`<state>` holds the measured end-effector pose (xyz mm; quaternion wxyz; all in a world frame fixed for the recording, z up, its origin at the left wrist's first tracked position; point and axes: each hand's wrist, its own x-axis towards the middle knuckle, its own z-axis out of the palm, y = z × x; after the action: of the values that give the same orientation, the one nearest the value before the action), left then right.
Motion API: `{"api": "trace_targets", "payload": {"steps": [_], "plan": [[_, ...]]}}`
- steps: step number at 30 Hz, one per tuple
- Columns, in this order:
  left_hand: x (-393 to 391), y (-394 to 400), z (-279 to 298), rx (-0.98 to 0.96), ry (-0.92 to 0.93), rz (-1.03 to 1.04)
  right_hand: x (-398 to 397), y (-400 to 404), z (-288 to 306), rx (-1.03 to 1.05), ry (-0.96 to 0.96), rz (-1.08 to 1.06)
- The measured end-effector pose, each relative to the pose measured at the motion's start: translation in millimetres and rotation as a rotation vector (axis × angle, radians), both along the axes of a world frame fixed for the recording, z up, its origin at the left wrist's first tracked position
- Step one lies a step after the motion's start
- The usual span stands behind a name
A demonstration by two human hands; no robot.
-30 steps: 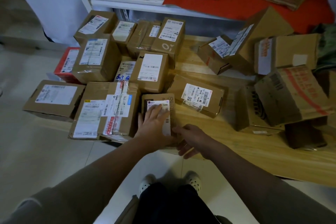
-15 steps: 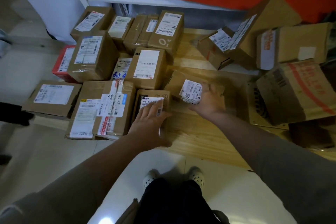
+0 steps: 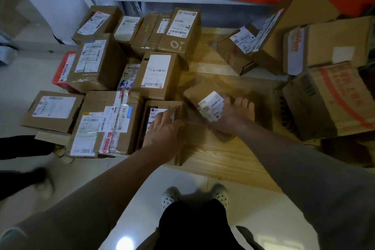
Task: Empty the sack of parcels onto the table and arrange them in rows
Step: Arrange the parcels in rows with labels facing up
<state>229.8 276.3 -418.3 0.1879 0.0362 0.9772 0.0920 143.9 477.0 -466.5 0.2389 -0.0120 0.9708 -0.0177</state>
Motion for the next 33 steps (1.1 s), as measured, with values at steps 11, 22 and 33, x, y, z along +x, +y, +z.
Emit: {"api": "trace_targets", "payload": {"steps": [11,22,33], "plan": [[-4,9,-3,-0.017,0.056,0.046,85,-26,3,-0.336,-0.037,-0.117],[-27,61,18,0.285,-0.012,0.132,91,31,50,-0.692,0.695,-0.248],[-40,194,61,1.182,-0.600,0.655,75,167,110,-0.169,0.766,-0.679]]}}
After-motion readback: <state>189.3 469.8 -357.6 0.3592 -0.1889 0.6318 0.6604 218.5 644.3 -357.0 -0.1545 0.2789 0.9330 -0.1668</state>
